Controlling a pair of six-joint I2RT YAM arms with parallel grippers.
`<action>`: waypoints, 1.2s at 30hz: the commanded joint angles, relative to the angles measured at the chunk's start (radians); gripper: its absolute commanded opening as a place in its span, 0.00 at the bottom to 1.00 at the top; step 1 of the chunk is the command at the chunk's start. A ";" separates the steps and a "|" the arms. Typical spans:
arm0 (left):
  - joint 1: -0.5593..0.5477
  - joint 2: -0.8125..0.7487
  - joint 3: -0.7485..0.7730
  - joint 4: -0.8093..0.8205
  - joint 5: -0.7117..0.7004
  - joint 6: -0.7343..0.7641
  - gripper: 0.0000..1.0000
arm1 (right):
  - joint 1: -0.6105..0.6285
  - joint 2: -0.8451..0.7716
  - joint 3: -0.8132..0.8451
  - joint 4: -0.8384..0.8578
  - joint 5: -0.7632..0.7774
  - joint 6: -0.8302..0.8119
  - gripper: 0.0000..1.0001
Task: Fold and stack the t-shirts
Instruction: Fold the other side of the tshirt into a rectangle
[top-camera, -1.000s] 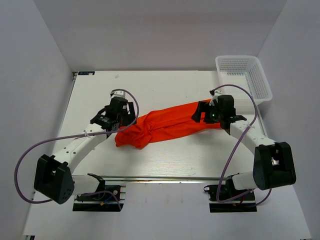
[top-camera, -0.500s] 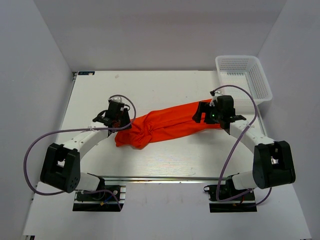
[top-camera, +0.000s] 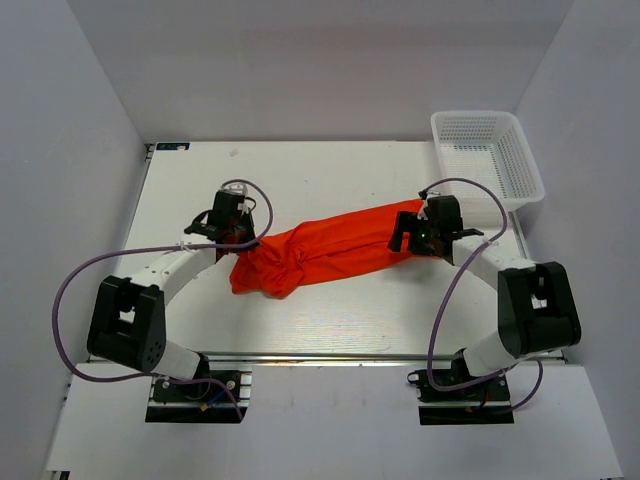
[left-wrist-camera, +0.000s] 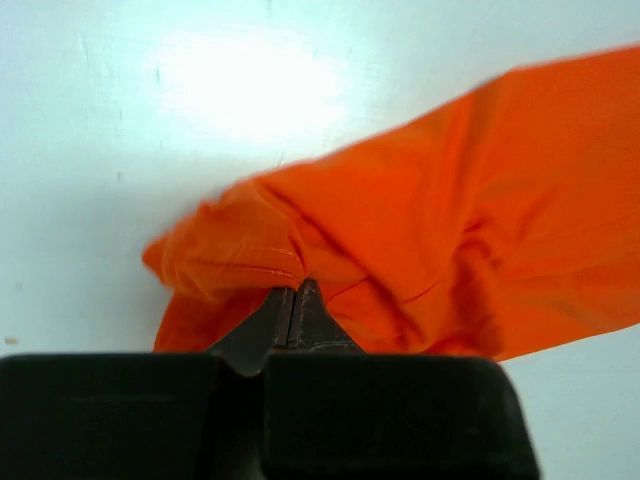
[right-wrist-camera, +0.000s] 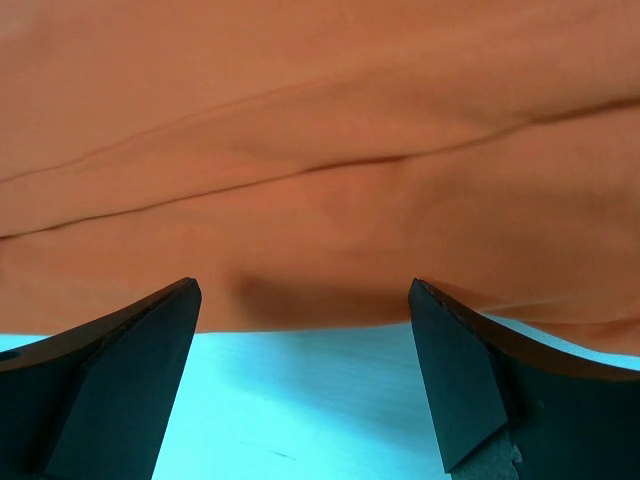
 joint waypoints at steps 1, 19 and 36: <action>0.029 -0.041 0.106 0.009 0.043 0.013 0.00 | -0.004 0.056 0.041 -0.047 0.079 0.039 0.90; 0.296 0.359 0.387 -0.051 0.189 0.065 0.08 | -0.024 0.222 0.124 -0.153 0.168 0.088 0.88; 0.303 0.229 0.455 -0.096 0.239 0.115 1.00 | -0.012 0.044 0.262 -0.126 -0.010 -0.050 0.90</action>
